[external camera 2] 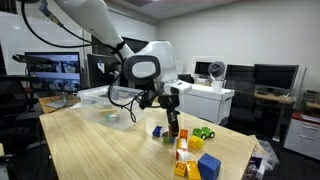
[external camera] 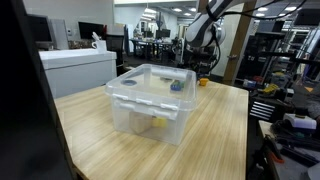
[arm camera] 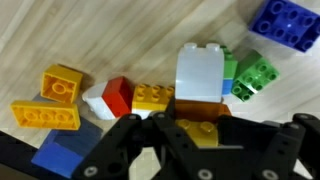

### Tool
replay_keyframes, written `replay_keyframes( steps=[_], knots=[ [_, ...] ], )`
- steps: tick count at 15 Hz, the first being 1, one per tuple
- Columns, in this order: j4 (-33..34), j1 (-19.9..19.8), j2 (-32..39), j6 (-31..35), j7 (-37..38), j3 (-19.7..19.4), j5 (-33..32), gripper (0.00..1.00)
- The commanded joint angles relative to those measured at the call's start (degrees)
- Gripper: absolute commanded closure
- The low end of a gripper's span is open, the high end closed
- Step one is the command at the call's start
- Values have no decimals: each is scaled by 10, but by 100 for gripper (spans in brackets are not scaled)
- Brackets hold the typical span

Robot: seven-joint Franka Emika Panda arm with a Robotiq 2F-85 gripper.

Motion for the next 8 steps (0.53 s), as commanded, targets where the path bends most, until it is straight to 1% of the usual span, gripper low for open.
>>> replay_keyframes(
  steps=[1,2,3,4,6,8],
  knots=[
    [-26,20,-92,-14,-1,11,-19,90],
    [-30,30,-122,-11,-5,19,-22,90],
    [-46,39,-158,2,-28,42,-15,90],
    [-51,47,-178,-2,-28,50,-15,90],
    [-76,63,-224,-14,-59,91,10,90],
    [-111,83,-254,-31,-79,121,32,90]
  ],
)
